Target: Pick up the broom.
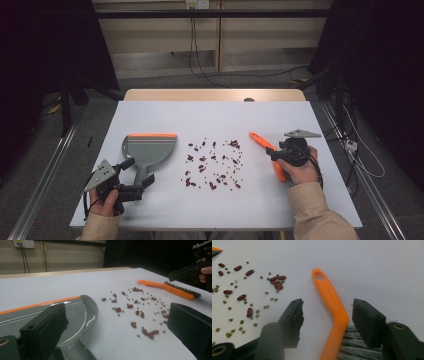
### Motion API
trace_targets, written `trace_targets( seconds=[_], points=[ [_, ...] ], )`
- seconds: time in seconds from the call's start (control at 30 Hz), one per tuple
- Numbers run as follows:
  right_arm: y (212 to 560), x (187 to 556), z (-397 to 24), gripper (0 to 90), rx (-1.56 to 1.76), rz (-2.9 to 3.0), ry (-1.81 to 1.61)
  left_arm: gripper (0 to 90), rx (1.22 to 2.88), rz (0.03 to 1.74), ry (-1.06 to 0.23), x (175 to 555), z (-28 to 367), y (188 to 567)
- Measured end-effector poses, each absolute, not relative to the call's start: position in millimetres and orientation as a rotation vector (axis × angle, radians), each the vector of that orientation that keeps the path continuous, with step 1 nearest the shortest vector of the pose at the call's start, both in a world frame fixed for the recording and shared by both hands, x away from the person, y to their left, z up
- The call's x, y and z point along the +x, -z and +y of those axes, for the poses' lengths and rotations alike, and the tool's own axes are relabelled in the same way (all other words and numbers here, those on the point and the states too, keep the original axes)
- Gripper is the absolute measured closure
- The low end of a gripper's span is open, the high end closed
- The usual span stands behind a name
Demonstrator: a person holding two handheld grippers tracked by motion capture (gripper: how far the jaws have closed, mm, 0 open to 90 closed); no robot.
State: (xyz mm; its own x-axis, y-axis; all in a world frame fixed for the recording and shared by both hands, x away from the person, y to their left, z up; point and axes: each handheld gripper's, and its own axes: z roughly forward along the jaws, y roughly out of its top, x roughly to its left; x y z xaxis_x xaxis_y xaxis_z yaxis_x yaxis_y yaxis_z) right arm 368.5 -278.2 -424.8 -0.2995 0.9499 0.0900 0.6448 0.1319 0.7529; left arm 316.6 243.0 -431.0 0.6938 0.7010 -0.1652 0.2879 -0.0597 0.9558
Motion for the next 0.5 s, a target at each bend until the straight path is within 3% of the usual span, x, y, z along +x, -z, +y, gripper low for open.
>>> trace_targets(
  seconds=[0.27, 0.3, 0.5],
  points=[
    [426, 392, -282, 50.3, 1.639, 2.069, -0.866, 2.5, 1.645, 0.814, -0.408, 317, 244, 430],
    [429, 395, -284, 55.0, 1.657, 2.079, -0.848, 2.5, 1.645, 0.815, -0.408, 317, 244, 430],
    [441, 403, -283, 57.2, 1.699, 2.123, -0.756, 2.6, 1.644, 0.815, -0.403, 317, 244, 431]
  ],
)
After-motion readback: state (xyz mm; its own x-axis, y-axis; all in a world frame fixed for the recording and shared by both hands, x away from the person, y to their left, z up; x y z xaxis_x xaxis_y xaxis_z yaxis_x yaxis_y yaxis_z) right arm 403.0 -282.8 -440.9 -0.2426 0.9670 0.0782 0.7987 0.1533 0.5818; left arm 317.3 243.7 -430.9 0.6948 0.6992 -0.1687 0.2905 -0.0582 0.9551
